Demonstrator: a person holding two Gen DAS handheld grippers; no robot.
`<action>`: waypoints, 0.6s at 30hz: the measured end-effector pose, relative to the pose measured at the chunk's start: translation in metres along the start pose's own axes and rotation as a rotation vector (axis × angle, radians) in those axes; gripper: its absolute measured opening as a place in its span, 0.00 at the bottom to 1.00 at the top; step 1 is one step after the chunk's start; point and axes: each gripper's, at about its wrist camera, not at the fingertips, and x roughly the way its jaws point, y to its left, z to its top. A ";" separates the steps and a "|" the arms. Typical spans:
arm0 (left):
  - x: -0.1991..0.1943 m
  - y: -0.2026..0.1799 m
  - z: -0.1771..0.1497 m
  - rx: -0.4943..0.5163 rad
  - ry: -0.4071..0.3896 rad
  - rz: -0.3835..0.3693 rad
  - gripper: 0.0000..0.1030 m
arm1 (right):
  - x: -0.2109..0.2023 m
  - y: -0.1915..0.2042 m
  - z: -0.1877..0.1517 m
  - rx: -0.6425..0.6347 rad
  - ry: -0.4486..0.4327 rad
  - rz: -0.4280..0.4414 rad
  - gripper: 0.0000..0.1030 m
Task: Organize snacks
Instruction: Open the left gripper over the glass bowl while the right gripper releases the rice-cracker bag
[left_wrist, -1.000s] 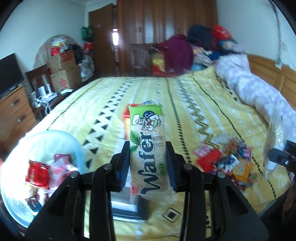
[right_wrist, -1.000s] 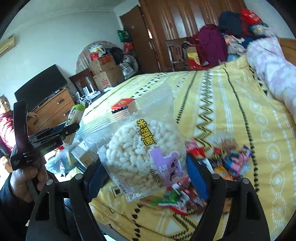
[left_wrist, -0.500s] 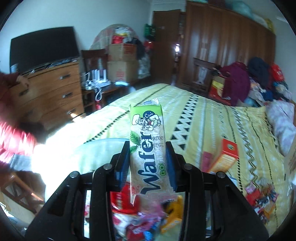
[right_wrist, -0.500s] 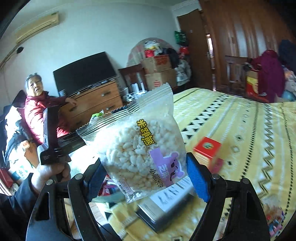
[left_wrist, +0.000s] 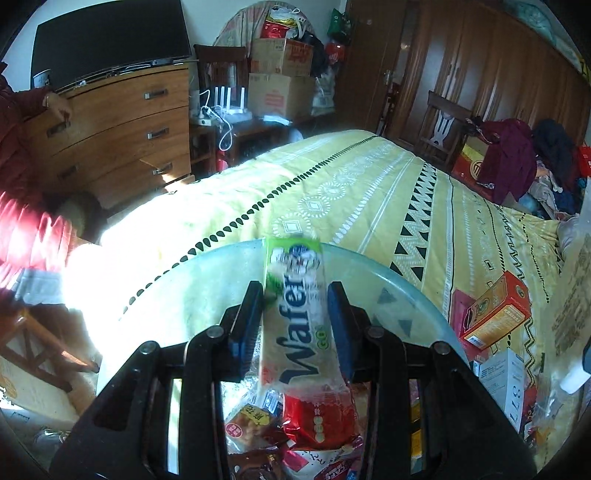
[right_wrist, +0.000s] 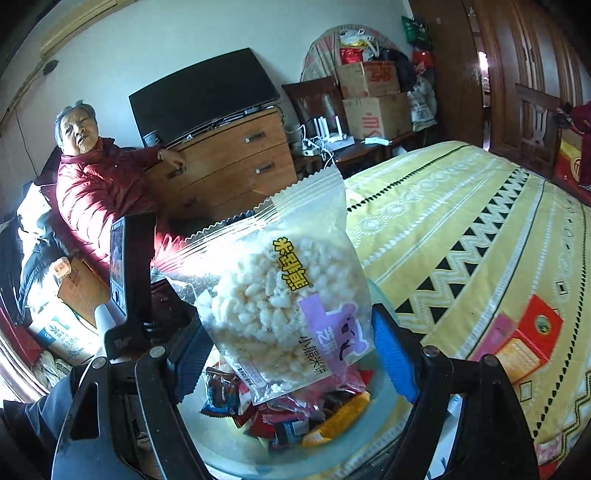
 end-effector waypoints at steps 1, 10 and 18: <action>-0.001 0.003 0.000 0.002 -0.002 0.001 0.36 | 0.006 0.000 0.001 0.001 0.006 0.001 0.82; 0.006 0.010 0.000 0.019 0.017 0.001 0.36 | 0.029 -0.001 -0.001 0.011 0.039 0.009 0.82; -0.006 0.025 0.001 -0.029 -0.055 0.057 0.87 | 0.030 0.005 -0.003 0.003 0.036 0.000 0.96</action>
